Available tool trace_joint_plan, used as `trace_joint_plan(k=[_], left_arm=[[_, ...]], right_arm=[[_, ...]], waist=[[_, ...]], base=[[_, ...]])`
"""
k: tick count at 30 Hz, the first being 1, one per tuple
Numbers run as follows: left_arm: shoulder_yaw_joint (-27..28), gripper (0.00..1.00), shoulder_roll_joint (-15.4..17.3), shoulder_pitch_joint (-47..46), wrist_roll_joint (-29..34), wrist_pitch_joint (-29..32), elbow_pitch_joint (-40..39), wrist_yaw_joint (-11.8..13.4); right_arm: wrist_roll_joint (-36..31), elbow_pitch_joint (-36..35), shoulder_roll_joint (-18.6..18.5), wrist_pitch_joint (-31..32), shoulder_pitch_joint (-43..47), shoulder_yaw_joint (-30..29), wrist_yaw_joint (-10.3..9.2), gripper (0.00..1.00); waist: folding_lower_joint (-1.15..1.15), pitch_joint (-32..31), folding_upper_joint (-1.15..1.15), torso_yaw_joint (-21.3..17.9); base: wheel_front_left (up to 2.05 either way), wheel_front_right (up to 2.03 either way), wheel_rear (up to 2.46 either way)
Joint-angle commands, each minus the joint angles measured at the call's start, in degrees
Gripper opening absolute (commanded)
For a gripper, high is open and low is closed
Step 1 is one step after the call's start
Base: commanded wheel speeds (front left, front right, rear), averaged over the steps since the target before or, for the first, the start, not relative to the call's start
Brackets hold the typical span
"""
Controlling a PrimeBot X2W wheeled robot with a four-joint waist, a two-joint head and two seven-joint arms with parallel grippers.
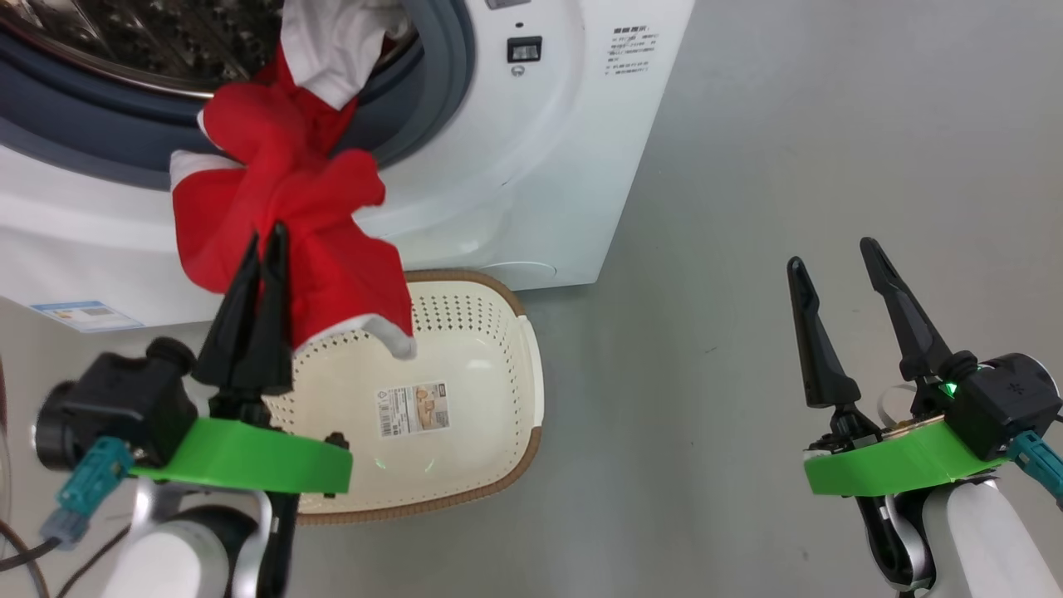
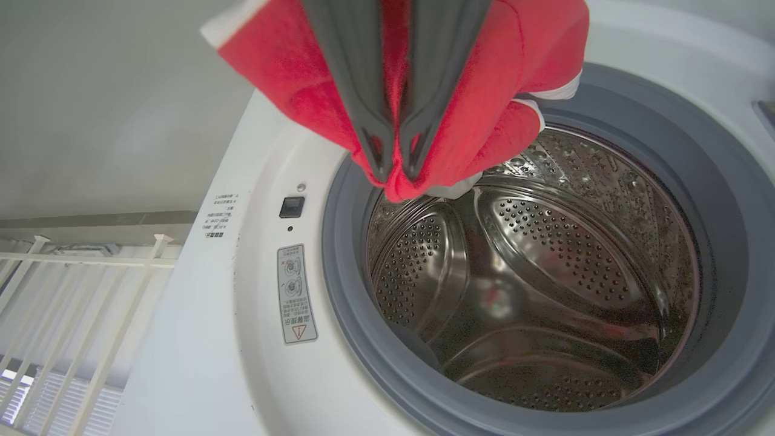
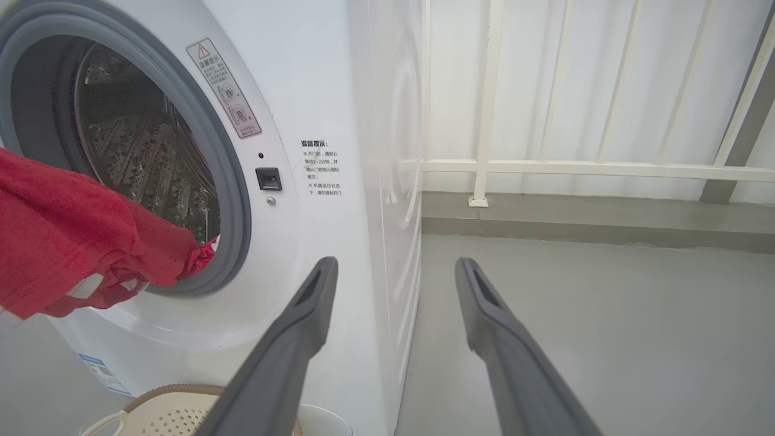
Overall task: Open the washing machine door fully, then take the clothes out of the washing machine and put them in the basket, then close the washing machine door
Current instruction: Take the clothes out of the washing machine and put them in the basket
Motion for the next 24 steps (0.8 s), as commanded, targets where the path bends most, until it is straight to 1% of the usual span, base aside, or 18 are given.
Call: trace_joint_plan(k=[1,4,11,20,24], left_arm=[[1.8,0.0,0.9,0.7,-0.2,0.3,-1.3,0.6],[1.5,0.0,0.0,1.8,-1.4,0.5,0.7,0.7],[1.0,0.0,-2.6,1.5,-4.9,-2.5,12.8,-1.4],[1.1,0.0,-5.0,-5.0,-7.5,-7.8,31.7,-5.2],[1.2,0.0,-5.5,-8.6,-8.0,-10.1,40.0,-6.7]], right_arm=[[-0.3,-1.7,-0.2,-0.4,0.7,1.4,0.35,1.0],[-0.2,-1.8,-0.2,-0.4,0.5,1.5,0.35,1.0],[0.0,-1.8,-0.2,-0.4,-0.4,1.9,0.35,1.0],[-0.1,-1.9,-0.2,-0.4,-1.5,2.2,0.35,1.0],[0.0,-2.1,-0.2,-0.4,-2.0,2.5,0.35,1.0]], waist=[[0.0,0.2,0.0,0.0],[0.0,0.7,0.0,-0.1],[0.0,2.6,0.0,-0.7],[0.0,5.8,0.0,-2.0],[0.0,7.2,0.0,-2.7]], base=[[0.0,0.0,0.0],[0.0,0.0,0.0],[0.0,0.0,0.0],[0.0,0.0,0.0],[0.0,0.0,0.0]])
